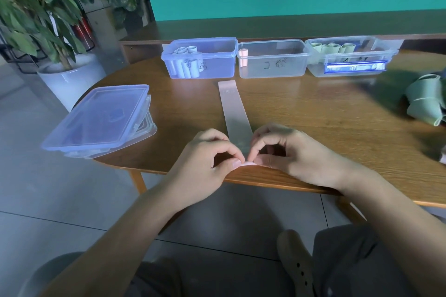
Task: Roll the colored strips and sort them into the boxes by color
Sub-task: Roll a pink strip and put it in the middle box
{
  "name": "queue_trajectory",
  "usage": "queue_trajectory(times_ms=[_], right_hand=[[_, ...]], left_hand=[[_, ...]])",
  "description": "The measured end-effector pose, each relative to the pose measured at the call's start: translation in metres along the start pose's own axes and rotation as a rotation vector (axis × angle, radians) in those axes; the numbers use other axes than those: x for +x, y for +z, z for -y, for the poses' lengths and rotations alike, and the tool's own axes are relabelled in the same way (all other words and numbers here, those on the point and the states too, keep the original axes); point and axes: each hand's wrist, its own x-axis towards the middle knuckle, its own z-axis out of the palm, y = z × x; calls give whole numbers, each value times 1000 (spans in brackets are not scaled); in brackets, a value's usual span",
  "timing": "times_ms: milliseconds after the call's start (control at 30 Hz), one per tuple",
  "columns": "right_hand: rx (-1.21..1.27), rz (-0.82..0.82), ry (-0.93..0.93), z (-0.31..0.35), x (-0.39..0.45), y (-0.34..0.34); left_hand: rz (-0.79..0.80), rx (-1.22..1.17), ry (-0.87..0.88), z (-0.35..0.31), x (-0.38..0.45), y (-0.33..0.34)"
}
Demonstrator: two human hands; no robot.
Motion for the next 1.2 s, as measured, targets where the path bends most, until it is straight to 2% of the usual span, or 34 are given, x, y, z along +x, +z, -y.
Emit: queue_trajectory(times_ms=[167,367,667,1000,1200], right_hand=[[-83,-9,-2,0,-3,1],[-70,-55,29,-1,0,1],[-137,-88,71,-1,4,3],[-184,-118,185,-2,11,-2],[-196,-141,171,-3,13,-2]], left_hand=[[-25,-16,19,-1,-1,-1],[-61,-30,-19,-1,2,0],[-95,53,22,1,4,3],[-50,63,-86,-3,8,2],[-46,-6,88,-2,7,4]])
